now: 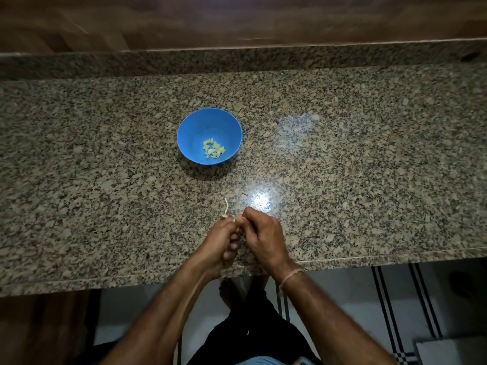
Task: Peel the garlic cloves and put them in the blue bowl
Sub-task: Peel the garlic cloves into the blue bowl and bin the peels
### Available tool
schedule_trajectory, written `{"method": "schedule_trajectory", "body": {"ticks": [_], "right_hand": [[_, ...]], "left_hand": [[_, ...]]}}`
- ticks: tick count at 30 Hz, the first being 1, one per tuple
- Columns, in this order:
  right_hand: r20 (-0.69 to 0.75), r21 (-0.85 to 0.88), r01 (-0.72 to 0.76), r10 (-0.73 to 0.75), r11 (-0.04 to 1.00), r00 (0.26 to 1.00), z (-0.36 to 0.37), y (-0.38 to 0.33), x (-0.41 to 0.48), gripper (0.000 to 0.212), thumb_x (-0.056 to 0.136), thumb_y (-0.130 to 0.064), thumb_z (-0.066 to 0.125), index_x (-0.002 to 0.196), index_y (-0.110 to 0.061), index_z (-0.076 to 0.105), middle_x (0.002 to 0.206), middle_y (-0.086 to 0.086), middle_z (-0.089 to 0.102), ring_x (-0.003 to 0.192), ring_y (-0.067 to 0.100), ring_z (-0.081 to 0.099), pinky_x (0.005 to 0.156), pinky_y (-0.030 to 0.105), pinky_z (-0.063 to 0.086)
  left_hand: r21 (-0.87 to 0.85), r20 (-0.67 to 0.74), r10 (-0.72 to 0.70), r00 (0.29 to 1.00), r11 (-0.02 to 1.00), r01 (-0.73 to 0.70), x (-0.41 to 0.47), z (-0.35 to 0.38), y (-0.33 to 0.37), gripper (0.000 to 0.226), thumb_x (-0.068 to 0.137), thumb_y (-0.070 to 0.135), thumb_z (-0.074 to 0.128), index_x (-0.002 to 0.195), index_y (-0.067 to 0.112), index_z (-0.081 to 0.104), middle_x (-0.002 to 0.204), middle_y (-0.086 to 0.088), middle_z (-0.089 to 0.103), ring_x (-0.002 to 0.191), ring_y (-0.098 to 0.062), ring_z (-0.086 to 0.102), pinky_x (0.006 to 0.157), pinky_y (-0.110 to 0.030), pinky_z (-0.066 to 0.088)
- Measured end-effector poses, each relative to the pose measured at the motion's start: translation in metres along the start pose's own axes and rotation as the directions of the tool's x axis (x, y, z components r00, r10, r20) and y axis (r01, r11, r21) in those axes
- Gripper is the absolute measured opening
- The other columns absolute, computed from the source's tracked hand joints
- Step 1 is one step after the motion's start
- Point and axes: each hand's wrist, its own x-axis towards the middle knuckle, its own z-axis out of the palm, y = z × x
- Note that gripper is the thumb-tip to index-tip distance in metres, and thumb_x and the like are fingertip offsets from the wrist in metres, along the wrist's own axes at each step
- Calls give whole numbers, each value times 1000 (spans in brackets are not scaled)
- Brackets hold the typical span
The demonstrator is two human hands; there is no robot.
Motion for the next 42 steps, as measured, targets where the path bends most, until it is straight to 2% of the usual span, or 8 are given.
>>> {"method": "schedule_trajectory", "body": {"ticks": [3, 7, 9, 13, 17, 22, 29, 42], "right_hand": [[82, 168, -177, 165, 970, 983, -4, -13, 4, 36, 107, -30, 58, 72, -24, 51, 63, -11, 48, 55, 0, 40, 56, 14, 35], [525, 531, -718, 490, 450, 696, -13, -25, 12, 40, 108, -36, 55, 72, -18, 58, 59, -5, 49, 52, 10, 41, 51, 23, 35], [605, 514, -793, 517, 327, 605, -16, -28, 14, 41, 108, -35, 54, 71, -18, 58, 57, -5, 48, 49, 10, 40, 47, 21, 34], [200, 246, -337, 292, 909, 935, -8, -23, 4, 32, 108, -31, 55, 80, -18, 57, 68, -6, 53, 59, 0, 46, 53, 11, 41], [70, 55, -5, 1, 998, 998, -2, -8, 1, 29, 106, -26, 60, 79, -21, 53, 63, -12, 47, 55, 0, 44, 53, 14, 37], [121, 430, -261, 232, 864, 965, -4, -8, -7, 14, 97, -26, 75, 93, -13, 72, 88, 3, 75, 86, 17, 74, 80, 38, 64], [212, 578, -326, 248, 748, 945, -17, -4, -14, 15, 94, -18, 78, 104, -6, 77, 99, 8, 79, 97, 24, 77, 88, 37, 62], [98, -216, -198, 223, 956, 970, -5, 10, 8, 14, 91, -19, 79, 78, -21, 74, 73, -11, 71, 66, 3, 67, 67, 9, 48]], "left_hand": [[302, -147, 222, 964, 938, -170, -6, 8, 0, 29, 113, 35, 37, 100, 19, 57, 81, 4, 61, 68, -14, 55, 55, -26, 39], [817, -127, 670, 732, 489, -306, -2, 7, -11, 22, 112, 29, 36, 102, 17, 51, 76, 8, 47, 64, -10, 47, 54, -26, 30], [843, -107, 693, 713, 443, -305, -5, 6, -12, 21, 112, 29, 35, 104, 18, 51, 77, 11, 45, 64, -8, 44, 58, -28, 31], [298, -160, 242, 957, 936, -187, -13, 11, 4, 25, 114, 37, 35, 112, 27, 58, 92, 12, 62, 76, 1, 55, 64, -19, 46], [-113, -2, -72, 997, 991, 72, -3, -2, 5, 34, 112, 32, 40, 81, 20, 47, 60, 7, 41, 44, -5, 32, 33, -17, 23], [344, -202, 313, 928, 910, -232, -8, 3, -2, 28, 112, 32, 41, 97, 20, 60, 93, -4, 68, 80, -15, 64, 69, -31, 52], [193, -140, 254, 957, 955, -226, 5, -4, -16, 27, 110, 32, 49, 95, 20, 68, 90, 7, 74, 88, -12, 70, 73, -26, 55], [798, -299, 584, 755, 587, -138, -2, -6, -41, 4, 102, 28, 62, 102, 27, 58, 91, 13, 63, 71, -2, 53, 55, -20, 28]]}}
